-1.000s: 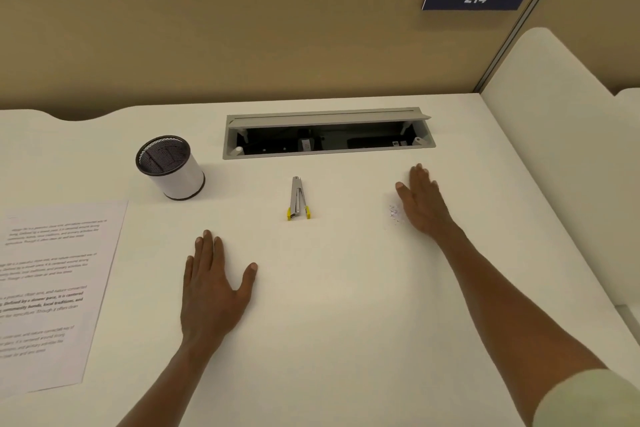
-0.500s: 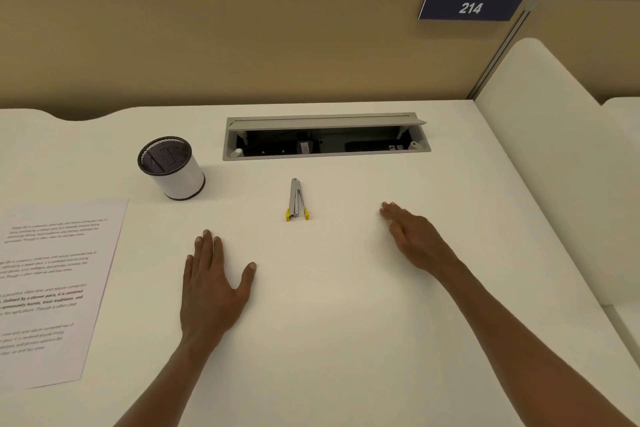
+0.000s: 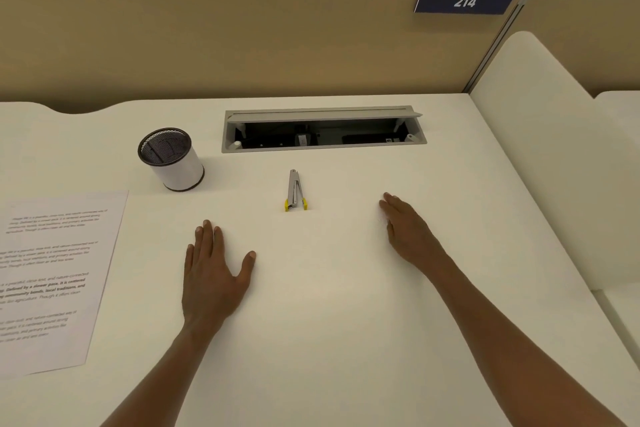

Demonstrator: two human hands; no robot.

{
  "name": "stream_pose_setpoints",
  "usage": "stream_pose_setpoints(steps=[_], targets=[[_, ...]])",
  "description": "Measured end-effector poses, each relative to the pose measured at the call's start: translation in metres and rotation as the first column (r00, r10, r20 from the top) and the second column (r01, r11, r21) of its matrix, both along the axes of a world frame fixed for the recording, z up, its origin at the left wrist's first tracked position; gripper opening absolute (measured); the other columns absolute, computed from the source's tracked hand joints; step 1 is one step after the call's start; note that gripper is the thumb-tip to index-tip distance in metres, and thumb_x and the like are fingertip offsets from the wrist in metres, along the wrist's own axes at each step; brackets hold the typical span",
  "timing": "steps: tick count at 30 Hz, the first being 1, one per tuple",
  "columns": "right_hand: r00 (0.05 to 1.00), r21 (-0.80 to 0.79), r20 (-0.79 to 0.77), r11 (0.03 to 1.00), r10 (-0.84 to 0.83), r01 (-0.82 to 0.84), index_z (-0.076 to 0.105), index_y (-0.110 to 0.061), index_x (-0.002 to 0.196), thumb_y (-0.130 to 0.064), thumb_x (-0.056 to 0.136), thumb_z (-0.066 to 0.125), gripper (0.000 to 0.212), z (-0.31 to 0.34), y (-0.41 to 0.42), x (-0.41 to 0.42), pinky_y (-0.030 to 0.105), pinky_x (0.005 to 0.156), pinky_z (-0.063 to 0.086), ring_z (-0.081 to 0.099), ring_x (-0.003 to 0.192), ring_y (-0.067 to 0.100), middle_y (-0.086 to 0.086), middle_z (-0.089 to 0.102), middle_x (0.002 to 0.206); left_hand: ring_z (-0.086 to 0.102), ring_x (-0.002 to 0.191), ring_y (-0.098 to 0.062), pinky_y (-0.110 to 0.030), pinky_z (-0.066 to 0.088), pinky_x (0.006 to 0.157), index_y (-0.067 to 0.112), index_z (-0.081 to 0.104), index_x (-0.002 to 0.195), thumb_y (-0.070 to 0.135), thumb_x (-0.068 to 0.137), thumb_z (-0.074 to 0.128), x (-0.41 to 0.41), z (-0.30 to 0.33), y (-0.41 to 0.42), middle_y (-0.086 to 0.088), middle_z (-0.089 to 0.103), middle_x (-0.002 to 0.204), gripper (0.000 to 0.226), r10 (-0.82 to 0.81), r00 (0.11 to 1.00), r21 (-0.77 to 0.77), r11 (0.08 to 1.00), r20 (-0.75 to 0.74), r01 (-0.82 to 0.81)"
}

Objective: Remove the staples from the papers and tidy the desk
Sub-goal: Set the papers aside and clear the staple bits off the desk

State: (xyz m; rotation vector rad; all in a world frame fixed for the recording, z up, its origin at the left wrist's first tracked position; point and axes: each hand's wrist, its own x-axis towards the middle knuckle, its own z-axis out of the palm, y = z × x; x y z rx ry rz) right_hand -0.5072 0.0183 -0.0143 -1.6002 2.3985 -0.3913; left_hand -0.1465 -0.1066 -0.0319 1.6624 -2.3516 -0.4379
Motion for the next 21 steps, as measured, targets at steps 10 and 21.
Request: stream_pose_setpoints(steps=[10,21], targets=[[0.978,0.223,-0.082,0.96,0.194,-0.171,0.054,-0.007,0.13,-0.024,0.102,0.038,0.037,0.036,-0.014,-0.015,0.035,0.094,0.036,0.043,0.128,0.03,0.013,0.048,0.138,0.002,0.156,-0.017,-0.039,0.009,0.127,0.004,0.023,0.157,0.066,0.09,0.033,-0.001,0.0,0.0,-0.007,0.008,0.169,0.093,0.002,1.0,0.004,1.0,-0.003,-0.002],[0.989,-0.106,-0.078,0.985,0.125,-0.133,0.073,-0.006,0.08,0.01,0.076,0.06,0.021,0.024,-0.021,-0.025,0.027,0.068,0.05,0.067,0.074,0.027,0.007,0.071,0.08,0.003,0.156,-0.018,-0.039,0.009,0.127,0.004,0.024,0.157,0.068,0.089,0.03,0.0,-0.003,0.0,-0.008,0.009,0.169,0.093,-0.006,1.0,-0.008,1.0,-0.007,0.006]])
